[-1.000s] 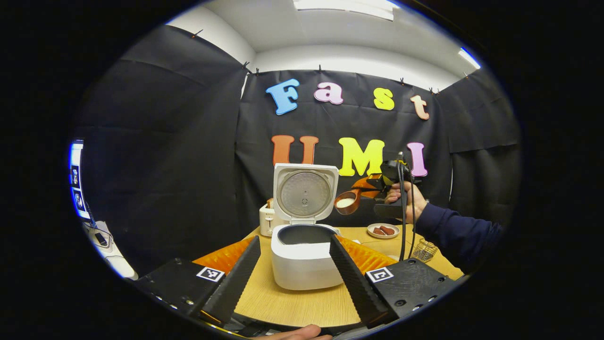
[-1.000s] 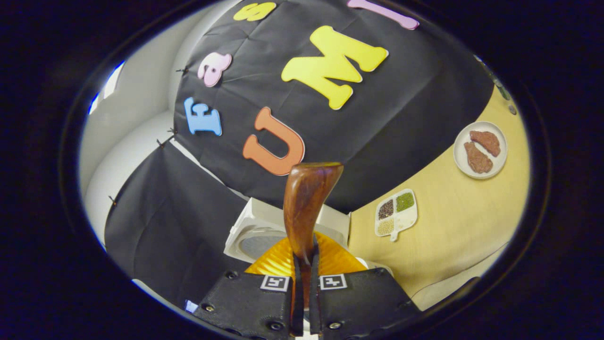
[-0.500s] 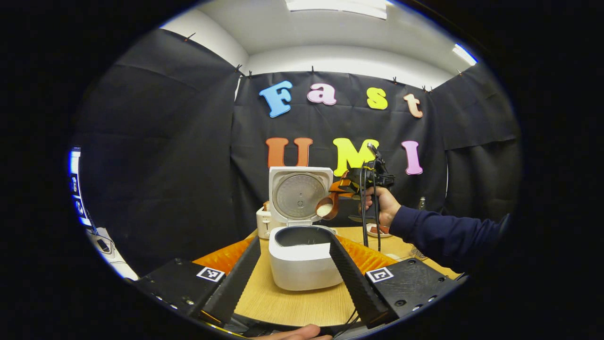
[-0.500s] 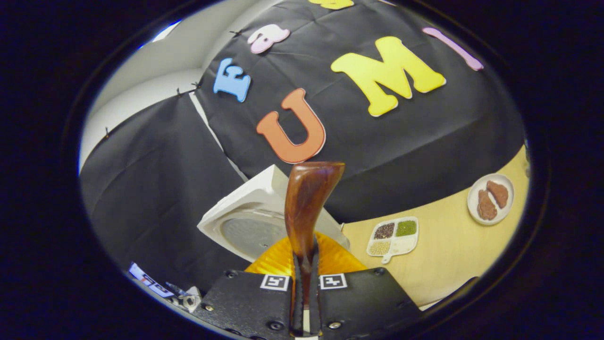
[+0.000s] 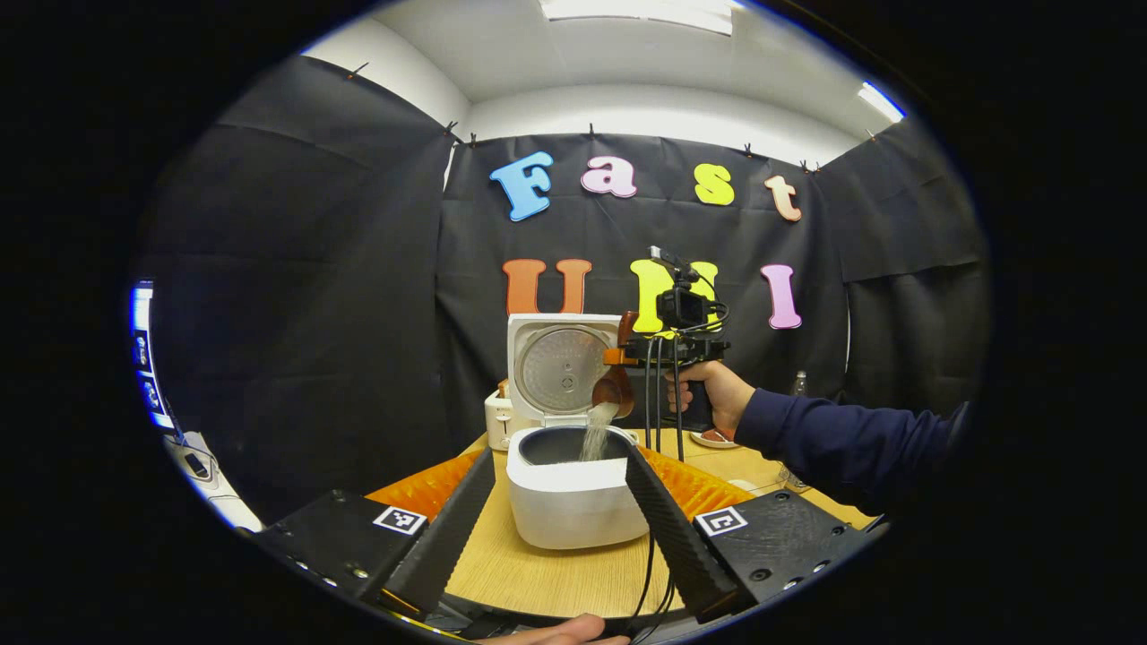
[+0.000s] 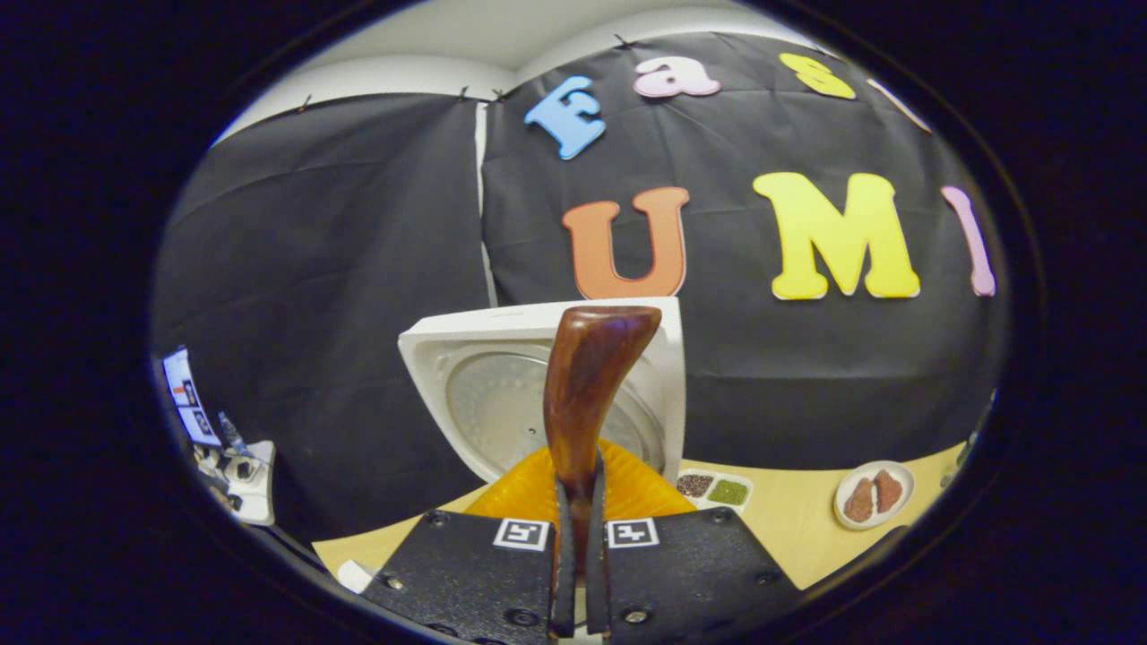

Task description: Close the left gripper, press the button to open the rice cooker; take a wooden spoon from the chopstick holder with the right hand, scoop a spoonful of rice and pour it into the rice cooker, then put the wooden spoon back into the chopstick holder.

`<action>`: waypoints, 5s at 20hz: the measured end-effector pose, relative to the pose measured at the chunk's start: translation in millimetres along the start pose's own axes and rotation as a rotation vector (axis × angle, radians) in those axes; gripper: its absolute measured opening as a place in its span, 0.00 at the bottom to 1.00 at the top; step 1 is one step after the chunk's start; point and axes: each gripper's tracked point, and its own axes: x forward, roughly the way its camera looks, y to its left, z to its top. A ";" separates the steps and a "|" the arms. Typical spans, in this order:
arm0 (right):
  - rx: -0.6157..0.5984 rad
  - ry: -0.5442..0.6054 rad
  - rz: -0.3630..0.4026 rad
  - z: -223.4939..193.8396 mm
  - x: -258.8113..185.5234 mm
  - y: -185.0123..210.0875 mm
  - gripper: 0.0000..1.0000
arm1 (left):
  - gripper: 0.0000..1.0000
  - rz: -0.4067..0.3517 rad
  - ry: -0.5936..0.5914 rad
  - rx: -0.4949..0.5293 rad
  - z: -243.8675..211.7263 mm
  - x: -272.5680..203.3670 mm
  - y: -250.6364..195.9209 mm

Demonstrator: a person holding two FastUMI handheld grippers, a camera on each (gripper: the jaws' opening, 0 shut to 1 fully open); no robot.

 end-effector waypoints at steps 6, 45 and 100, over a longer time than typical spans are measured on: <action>-0.382 -0.025 -0.016 -1.7 -12.8 27.6 0.11 | 0.94 0.012 0.020 -0.001 -6.9 2.9 -1.2; 0.110 -0.041 -0.627 -45.5 -333.3 -236.5 0.13 | 0.94 -0.086 -0.056 -0.019 3.2 77.4 -54.2; -0.029 -0.098 -0.780 -77.1 -511.1 -216.7 0.89 | 0.94 0.024 -0.015 -0.049 133.1 417.5 2.4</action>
